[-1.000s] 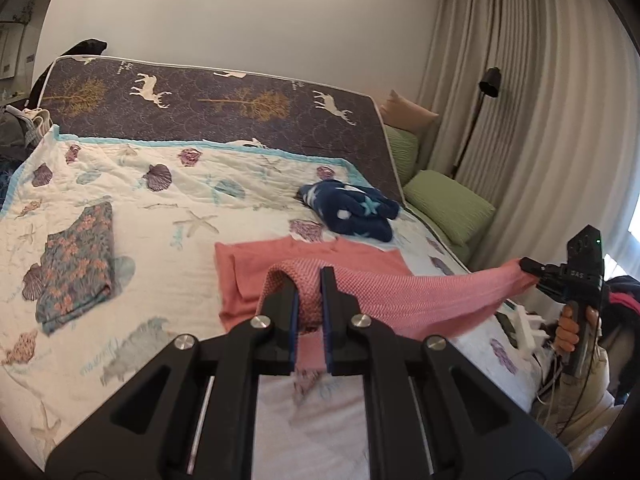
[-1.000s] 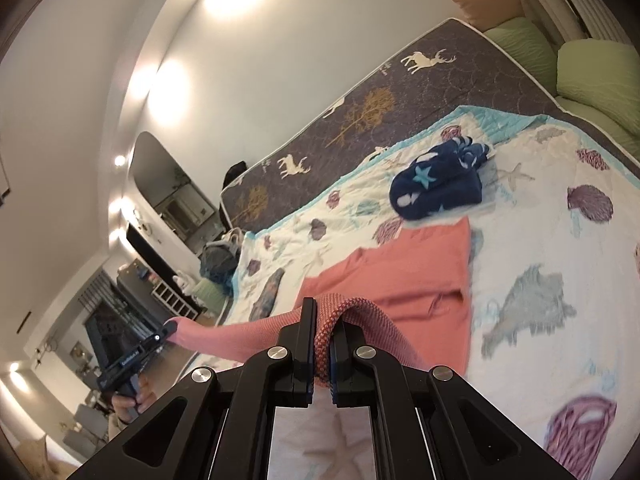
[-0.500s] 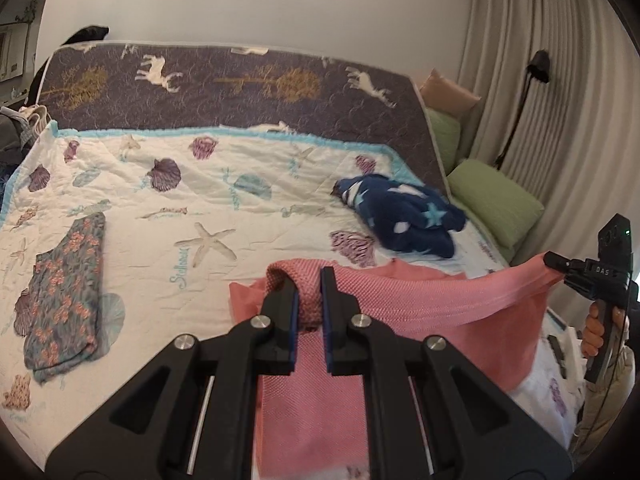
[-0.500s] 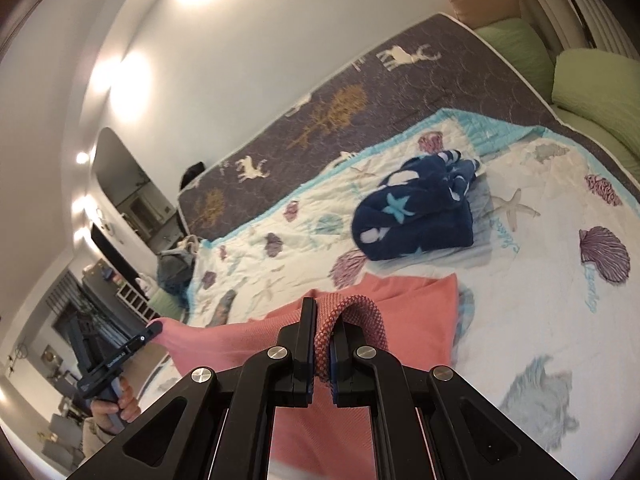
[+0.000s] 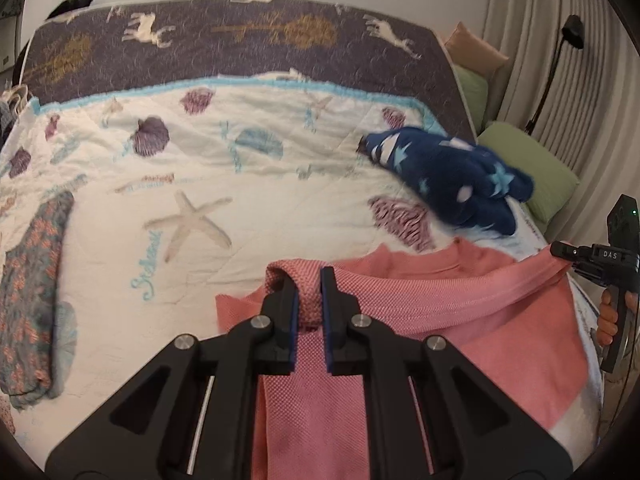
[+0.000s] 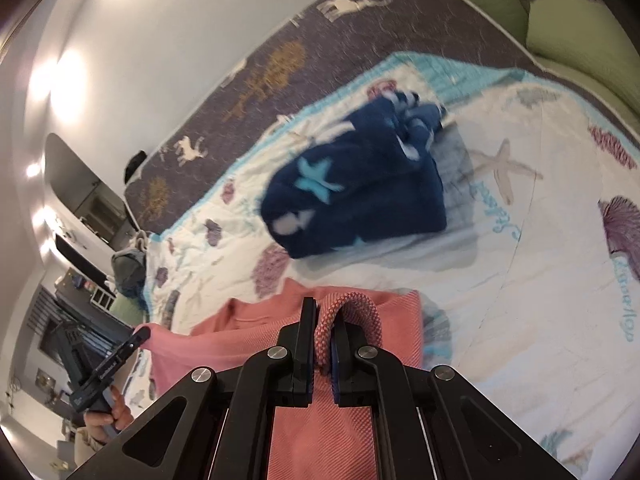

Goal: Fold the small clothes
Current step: 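Lift the sweater with both tools and fold it over toward the navy blanket, then lay the folded sweater down and open both tools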

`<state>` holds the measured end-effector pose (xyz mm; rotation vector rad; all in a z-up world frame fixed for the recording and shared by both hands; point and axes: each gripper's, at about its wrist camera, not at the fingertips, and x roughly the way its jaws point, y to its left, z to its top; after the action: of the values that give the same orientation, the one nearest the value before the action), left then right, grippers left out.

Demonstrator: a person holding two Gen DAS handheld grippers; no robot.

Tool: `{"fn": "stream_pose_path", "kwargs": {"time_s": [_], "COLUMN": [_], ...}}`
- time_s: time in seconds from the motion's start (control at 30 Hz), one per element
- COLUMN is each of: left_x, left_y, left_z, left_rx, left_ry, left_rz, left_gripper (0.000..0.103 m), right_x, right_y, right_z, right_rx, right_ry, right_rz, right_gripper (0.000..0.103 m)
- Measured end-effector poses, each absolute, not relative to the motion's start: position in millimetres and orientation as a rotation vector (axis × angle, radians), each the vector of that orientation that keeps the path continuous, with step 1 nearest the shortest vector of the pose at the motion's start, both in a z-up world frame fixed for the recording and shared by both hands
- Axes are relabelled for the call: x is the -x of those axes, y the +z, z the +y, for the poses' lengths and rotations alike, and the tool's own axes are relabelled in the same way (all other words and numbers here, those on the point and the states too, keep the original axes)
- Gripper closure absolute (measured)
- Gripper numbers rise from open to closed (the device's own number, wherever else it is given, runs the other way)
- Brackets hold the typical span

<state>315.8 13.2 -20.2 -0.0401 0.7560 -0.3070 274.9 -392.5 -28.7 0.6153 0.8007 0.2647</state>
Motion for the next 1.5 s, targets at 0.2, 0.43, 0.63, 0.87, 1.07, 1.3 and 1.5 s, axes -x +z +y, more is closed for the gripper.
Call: {"fn": "stream_pose_path", "kwargs": {"time_s": [0.2,0.43,0.63,0.87,1.07,1.3,1.5], "left_x": [-334.0,-345.0,-372.2,-382.8,-380.6,-364.5,-355.0], "left_y": [-56.0,-63.2,-62.0,-63.7,-61.8,-51.8,-54.5], "left_z": [18.0,25.1,41.0,51.9,86.1,79.6,57.0], "left_rx": [0.079,0.15,0.34,0.487,0.533,0.4,0.265], "left_ry": [-0.289,-0.321,-0.359,-0.361,-0.224,-0.296,-0.345], "left_rz": [0.853,0.898,0.951,0.992,0.941,0.921,0.936], "left_gripper": [0.092,0.091,0.091,0.08,0.06,0.06,0.06], "right_x": [-299.3,-306.3,-319.9,-327.7,-324.7,-317.8,-305.8], "right_y": [-68.3,-78.1,-74.6,-80.2,-88.1,-73.7,-52.6], "right_z": [-393.5,-401.5,-410.2,-420.7,-419.7,-425.7,-425.5], "right_rx": [-0.624,-0.677,-0.787,-0.816,-0.794,-0.777,-0.701], "right_ry": [0.246,0.271,0.275,0.193,0.17,0.151,0.176], "right_rz": [0.901,0.941,0.946,0.927,0.943,0.857,0.816], "right_gripper": [0.096,0.091,0.068,0.059,0.058,0.058,0.054]}}
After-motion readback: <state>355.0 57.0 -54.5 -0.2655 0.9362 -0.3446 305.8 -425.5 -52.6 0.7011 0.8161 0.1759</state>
